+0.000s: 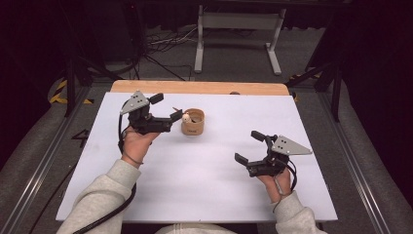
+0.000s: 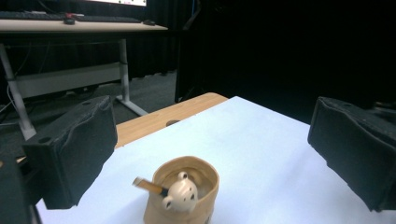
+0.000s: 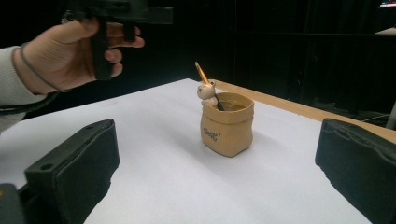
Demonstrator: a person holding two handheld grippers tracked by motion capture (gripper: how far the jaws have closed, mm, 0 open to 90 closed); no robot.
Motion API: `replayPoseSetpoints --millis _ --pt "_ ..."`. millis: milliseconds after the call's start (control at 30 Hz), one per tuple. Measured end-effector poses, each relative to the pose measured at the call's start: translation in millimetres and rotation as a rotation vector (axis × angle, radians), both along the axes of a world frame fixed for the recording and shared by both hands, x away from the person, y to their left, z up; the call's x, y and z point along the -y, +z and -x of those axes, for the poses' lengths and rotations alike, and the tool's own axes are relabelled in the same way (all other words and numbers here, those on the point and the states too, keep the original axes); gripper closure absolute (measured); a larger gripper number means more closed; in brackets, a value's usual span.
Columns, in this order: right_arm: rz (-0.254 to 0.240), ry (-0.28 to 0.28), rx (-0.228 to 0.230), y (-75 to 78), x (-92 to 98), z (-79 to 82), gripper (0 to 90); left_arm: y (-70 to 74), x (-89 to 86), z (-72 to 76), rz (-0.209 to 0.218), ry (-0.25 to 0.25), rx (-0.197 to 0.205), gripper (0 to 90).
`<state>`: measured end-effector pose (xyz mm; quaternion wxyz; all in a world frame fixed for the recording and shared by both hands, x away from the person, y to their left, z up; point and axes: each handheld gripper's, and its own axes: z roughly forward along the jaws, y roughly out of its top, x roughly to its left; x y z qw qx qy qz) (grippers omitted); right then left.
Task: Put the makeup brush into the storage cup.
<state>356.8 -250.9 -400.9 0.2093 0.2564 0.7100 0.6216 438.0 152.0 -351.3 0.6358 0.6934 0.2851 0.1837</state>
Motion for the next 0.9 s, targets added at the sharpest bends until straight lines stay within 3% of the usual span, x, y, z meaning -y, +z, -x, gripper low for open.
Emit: replayPoseSetpoints --millis 267,900 --pt "0.025 -0.019 0.012 1.9 7.8 -4.9 0.0 0.8 -25.1 25.7 -0.011 -0.007 0.000 1.5" --pt "0.075 -0.033 0.018 -2.7 25.7 -9.0 0.0 -24.6 -65.6 65.0 -0.008 0.008 -0.039 1.4"
